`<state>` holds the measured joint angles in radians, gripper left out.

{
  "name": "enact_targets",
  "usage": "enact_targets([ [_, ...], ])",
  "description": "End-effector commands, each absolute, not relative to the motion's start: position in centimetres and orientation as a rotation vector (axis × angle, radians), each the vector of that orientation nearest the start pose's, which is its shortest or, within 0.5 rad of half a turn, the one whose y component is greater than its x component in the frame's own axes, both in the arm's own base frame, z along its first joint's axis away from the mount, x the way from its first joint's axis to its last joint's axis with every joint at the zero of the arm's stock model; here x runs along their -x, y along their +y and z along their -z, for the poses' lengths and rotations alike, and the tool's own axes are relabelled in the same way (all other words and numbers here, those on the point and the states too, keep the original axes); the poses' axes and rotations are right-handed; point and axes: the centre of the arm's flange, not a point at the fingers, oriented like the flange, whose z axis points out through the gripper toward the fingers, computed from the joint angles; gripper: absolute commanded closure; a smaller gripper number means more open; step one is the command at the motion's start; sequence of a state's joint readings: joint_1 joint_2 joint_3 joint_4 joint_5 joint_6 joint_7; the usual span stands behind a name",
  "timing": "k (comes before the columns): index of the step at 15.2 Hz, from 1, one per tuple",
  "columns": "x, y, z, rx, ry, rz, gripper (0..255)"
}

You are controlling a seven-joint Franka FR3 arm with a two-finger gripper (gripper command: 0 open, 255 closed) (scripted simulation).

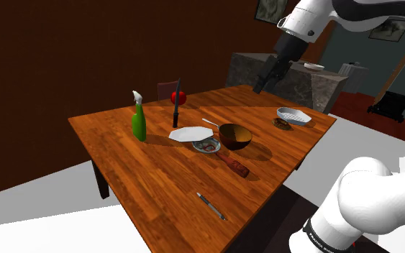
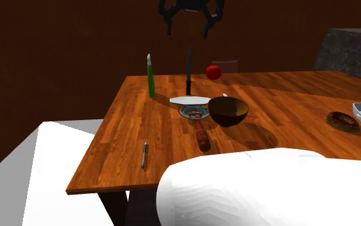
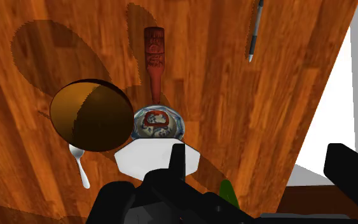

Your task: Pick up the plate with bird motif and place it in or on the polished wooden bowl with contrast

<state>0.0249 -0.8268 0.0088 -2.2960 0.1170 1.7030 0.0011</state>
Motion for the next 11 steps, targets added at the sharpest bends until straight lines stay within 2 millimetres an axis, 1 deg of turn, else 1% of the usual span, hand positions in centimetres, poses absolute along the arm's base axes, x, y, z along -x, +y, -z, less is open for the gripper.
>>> enact_targets([
  [1,-30.7,2.3,-64.6,3.007,-0.043,0.35,0],
  [11,-39.6,3.9,-54.2,3.117,-0.211,0.231,0],
])
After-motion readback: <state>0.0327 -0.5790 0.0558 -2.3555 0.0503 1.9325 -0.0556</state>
